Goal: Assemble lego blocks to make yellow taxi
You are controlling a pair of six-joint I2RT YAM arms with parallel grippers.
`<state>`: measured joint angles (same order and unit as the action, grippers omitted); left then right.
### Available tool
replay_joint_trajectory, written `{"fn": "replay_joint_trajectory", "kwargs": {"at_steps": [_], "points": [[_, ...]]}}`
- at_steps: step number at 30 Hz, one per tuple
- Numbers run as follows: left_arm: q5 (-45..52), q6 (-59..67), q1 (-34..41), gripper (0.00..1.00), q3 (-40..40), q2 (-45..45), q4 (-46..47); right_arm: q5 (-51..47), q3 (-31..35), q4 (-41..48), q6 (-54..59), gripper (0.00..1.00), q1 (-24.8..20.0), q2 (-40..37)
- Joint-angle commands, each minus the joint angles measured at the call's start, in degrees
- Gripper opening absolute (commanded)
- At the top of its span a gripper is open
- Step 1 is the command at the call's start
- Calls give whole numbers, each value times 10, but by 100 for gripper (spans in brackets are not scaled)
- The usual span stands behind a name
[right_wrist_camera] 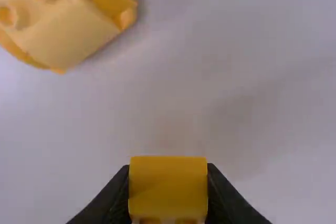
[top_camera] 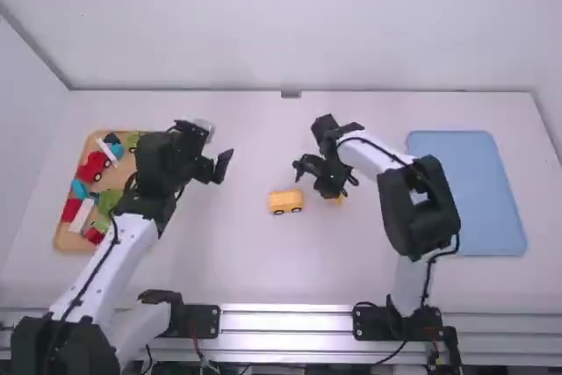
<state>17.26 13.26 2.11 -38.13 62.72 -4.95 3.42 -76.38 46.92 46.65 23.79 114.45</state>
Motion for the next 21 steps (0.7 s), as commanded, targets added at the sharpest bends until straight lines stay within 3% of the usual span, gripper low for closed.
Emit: {"fn": "replay_joint_trajectory", "kwargs": {"at_steps": [1,4,9,10,11,13,21], "points": [[-2,7,1,99,21,-17,-15,1,3,2,71,5,3,7],[-2,1,1,99,35,-18,-41,10,3,3,96,12,3,7],[-2,1,1,99,48,-17,-61,15,3,3,104,43,3,8],[-2,1,2,99,48,-17,-61,15,3,3,104,44,3,8],[-2,1,2,99,48,-17,-61,14,3,0,104,58,3,8],[-2,1,2,99,48,-17,-61,14,3,-5,104,74,4,7],[-4,2,1,99,48,-17,-64,42,2,-14,102,92,6,-21]]}}
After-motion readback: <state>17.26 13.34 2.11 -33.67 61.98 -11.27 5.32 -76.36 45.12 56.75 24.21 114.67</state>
